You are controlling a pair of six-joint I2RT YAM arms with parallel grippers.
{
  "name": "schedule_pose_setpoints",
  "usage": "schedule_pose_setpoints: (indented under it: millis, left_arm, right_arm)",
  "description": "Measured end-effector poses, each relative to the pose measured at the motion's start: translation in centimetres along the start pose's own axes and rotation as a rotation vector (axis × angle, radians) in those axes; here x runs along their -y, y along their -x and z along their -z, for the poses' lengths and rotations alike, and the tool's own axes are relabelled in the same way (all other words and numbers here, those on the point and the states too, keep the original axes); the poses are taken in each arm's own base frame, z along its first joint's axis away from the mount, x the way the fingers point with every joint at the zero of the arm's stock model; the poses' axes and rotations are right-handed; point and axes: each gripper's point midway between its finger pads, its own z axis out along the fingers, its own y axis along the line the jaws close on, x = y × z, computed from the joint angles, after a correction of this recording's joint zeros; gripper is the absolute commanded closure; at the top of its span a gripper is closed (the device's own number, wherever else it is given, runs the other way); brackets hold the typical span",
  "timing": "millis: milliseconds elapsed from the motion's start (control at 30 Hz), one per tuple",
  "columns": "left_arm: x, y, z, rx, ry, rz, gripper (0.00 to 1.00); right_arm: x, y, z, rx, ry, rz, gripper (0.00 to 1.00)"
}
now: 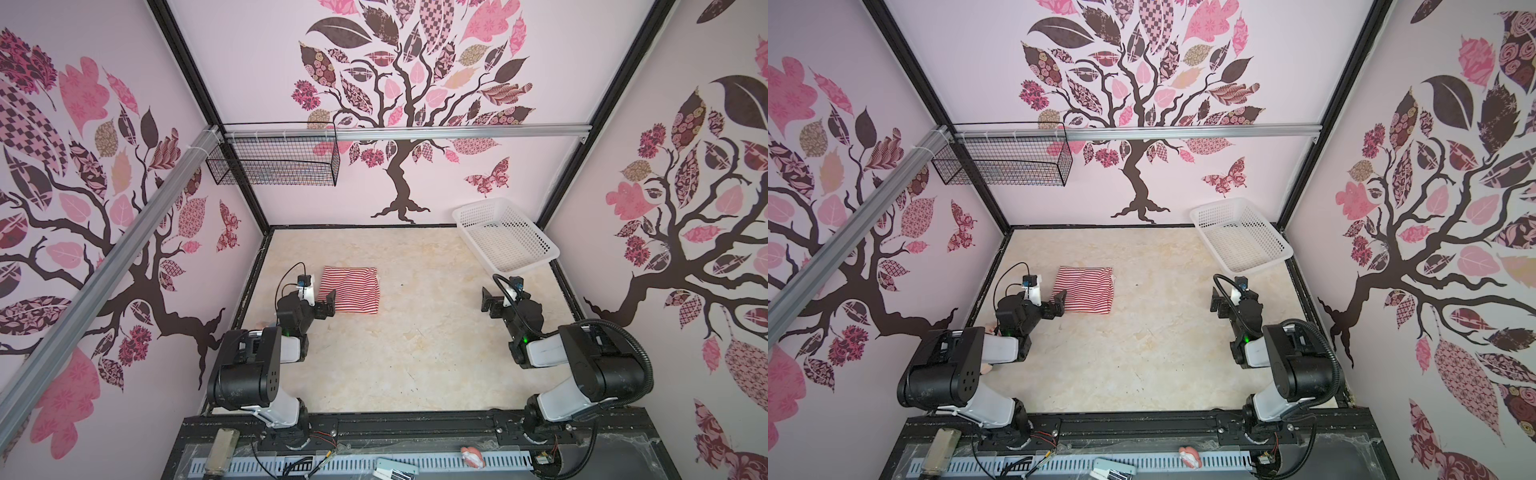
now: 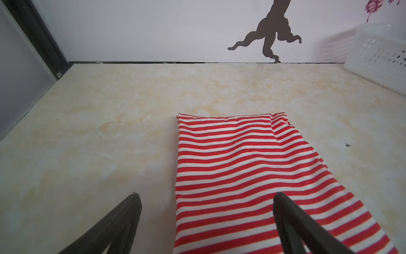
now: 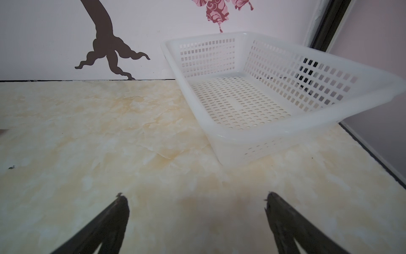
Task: Fold and stack tank tops
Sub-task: Reset both arms
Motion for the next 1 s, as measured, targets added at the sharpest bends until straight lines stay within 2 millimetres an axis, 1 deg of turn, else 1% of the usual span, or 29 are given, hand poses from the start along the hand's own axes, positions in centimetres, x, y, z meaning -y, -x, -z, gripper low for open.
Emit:
schedule_pose_setpoints:
  millis: [333, 667, 1000]
  left_arm:
    - [-0.6, 0.0, 0.0, -0.004, 0.021, 0.001, 0.03]
    - [-1.5, -0.1, 0.0, -0.009, 0.068, 0.012, 0.03]
    - [-1.7, -0.2, 0.0, -0.014, 0.076, 0.013, 0.03]
  right_arm:
    - [0.5, -0.1, -0.2, -0.009, -0.027, -0.011, 0.00]
    - [0.6, -0.2, -0.2, -0.014, -0.035, -0.016, 0.00]
    - [0.6, -0.3, -0.2, -0.019, -0.036, -0.018, 0.00]
